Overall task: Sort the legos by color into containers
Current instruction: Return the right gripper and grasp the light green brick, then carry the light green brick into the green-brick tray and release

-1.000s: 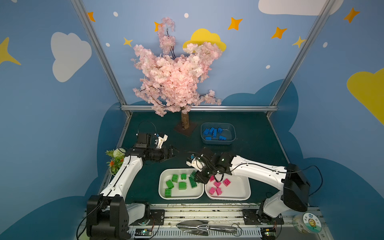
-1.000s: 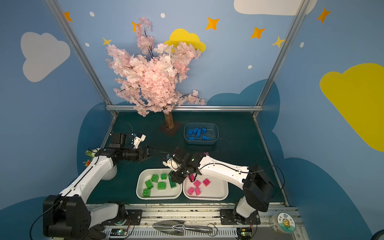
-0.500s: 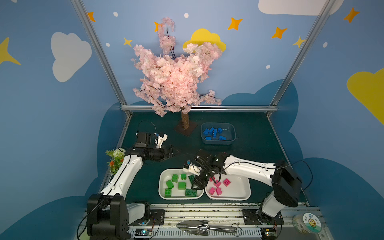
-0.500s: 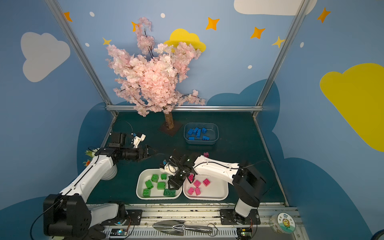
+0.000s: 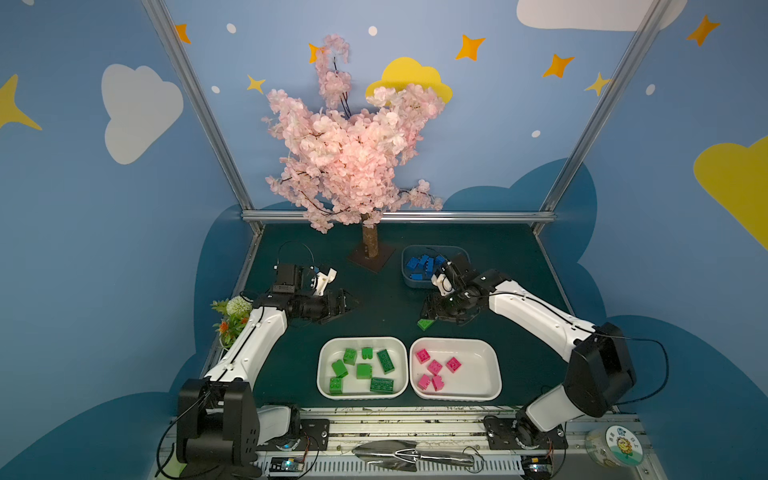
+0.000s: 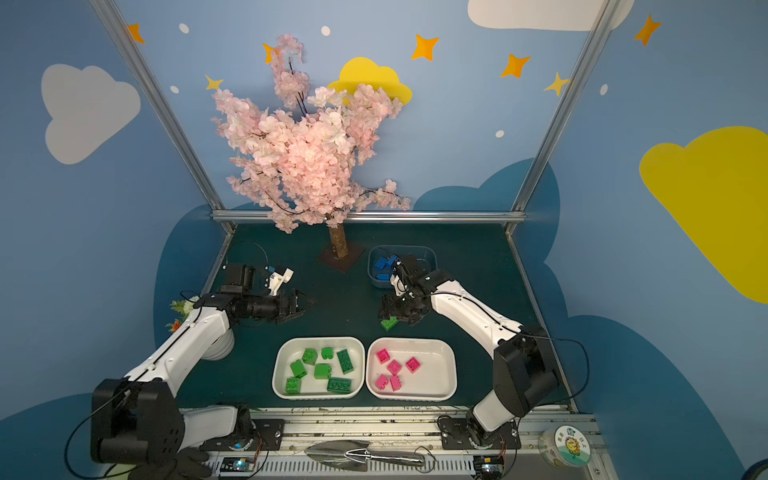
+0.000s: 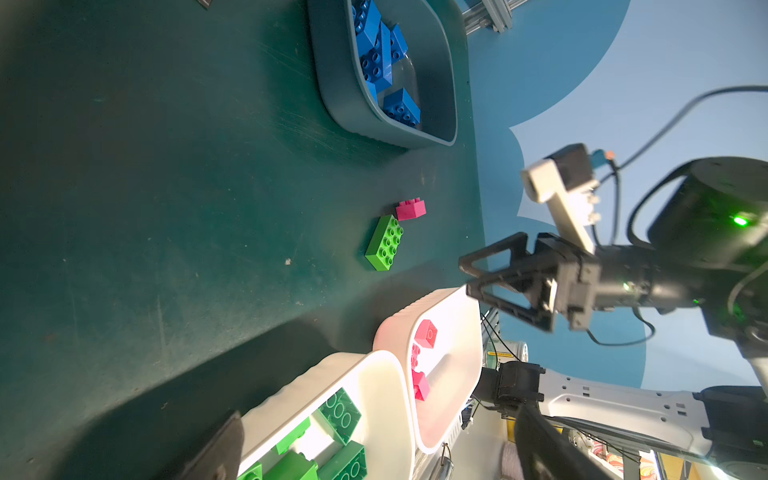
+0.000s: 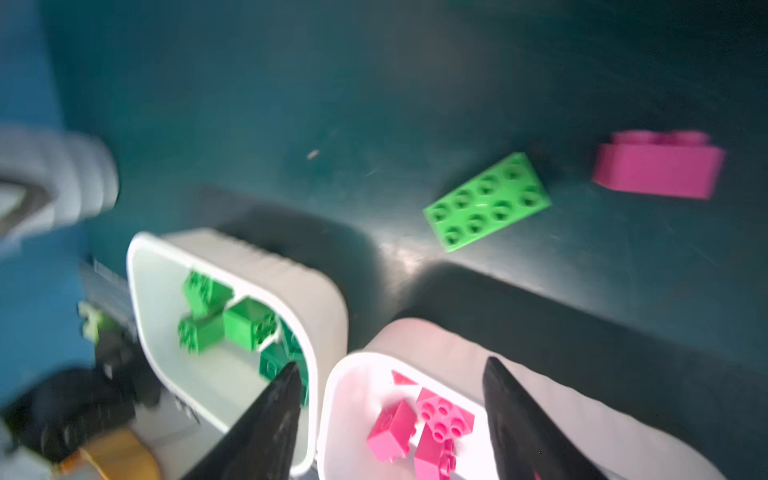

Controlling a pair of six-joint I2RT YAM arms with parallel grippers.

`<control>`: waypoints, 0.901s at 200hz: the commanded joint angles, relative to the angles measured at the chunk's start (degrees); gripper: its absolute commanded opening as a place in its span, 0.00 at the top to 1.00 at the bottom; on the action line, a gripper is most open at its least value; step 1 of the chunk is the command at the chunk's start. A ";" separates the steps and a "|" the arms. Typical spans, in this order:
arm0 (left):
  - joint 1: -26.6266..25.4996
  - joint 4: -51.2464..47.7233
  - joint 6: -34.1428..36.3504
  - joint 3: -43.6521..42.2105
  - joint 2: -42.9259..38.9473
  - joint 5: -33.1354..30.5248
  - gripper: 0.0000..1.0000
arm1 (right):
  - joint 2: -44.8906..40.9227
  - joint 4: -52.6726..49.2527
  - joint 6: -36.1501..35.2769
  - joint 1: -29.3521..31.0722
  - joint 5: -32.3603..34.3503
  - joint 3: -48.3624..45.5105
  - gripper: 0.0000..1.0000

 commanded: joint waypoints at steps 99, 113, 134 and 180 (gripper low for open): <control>0.30 1.28 1.02 0.41 -0.01 1.29 0.00 | 17.47 3.82 19.99 0.30 7.82 5.93 0.33; 0.25 1.46 0.99 0.43 0.03 1.29 0.01 | 19.90 3.38 18.59 0.68 7.73 7.98 0.36; 0.26 1.12 1.39 0.79 0.04 1.30 0.01 | 22.16 2.81 18.37 1.34 8.28 9.33 0.42; 0.50 0.34 2.43 0.42 0.22 1.58 0.01 | 23.59 -1.45 16.20 3.03 13.00 11.42 0.69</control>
